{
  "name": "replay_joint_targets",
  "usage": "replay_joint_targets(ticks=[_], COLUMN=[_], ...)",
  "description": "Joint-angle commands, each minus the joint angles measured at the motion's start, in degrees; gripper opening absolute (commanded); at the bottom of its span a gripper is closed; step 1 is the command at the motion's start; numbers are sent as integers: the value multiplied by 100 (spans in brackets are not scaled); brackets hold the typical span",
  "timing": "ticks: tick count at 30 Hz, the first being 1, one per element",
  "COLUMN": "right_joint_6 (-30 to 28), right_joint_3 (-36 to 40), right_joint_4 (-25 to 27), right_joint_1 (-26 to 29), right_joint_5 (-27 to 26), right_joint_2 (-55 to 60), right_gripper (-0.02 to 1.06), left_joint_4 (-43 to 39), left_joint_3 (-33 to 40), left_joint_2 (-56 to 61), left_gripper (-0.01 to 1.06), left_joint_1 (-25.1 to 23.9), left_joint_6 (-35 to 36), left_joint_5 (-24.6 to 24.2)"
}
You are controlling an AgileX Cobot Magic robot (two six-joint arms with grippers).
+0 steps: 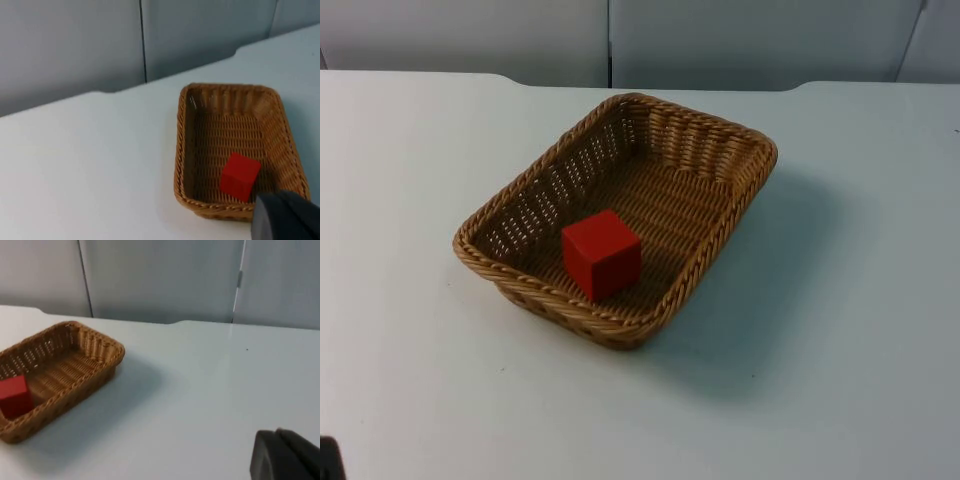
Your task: Pick up the basket with the left hand and place the cube into the basket with the right hand.
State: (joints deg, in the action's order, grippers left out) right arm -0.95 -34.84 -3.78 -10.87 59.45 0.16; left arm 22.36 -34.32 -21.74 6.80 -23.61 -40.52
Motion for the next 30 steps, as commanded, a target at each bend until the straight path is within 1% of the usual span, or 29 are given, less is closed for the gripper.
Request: replay_joint_targets(ticks=[1, 3, 5, 6, 7, 9, 10, 11, 12, 14, 16, 19, 25, 29, 30], right_joint_6=[-211, -300, -382, -382, -371, -360, -360, -360, -275, -220, -208, -80, -53, -53, -52], right_joint_3=[221, 439, 425, 425, 425, 425, 425, 425, 425, 436, 480, 565, 565, 565, 565], right_joint_4=[180, 378, 438, 438, 440, 440, 449, 449, 449, 459, 516, 584, 584, 584, 584], right_joint_1=[23, 23, 23, 23, 23, 23, 23, 23, 23, 23, 23, 23, 23, 23, 107], right_joint_5=[-47, -87, -75, -75, -46, 118, 236, 236, 438, 474, 381, 234, 234, 234, 234], right_joint_2=[-16, -16, -16, -16, -16, -16, -16, -16, -16, -16, -16, -16, -16, -16, -16], right_gripper=[0, 0, 0, 0, 0, 0, 0, 0, 0, 0, 0, 0, 0, 0, 0], left_joint_4=[-485, -1277, -1857, -1857, -2159, -2294, -2335, -2335, -2301, -2286, -2286, -2321, -2342, -2355, -2355], left_joint_3=[230, 256, 256, 256, 256, 256, 220, 220, 231, 242, 242, 314, 506, 496, 496], left_joint_2=[726, 1316, 1843, 1843, 2136, 2174, 2174, 2174, 2174, 2174, 2174, 2174, 2174, 2174, 2174], left_gripper=[0, 0, 0, 0, 0, 0, 0, 0, 0, 0, 0, 0, 0, 0, 0], left_joint_1=[19, 19, 19, 19, 19, 19, 19, 19, 19, 19, 19, 19, 19, 19, 19], left_joint_6=[537, 1142, 1710, 1710, 2045, 2242, 2286, 2286, 2289, 2289, 2289, 2259, 2259, 2259, 2259], left_joint_5=[119, -99, -399, -399, -641, -922, -1215, -1215, -1488, -1618, -1797, -1919, -2123, -2123, -2123])
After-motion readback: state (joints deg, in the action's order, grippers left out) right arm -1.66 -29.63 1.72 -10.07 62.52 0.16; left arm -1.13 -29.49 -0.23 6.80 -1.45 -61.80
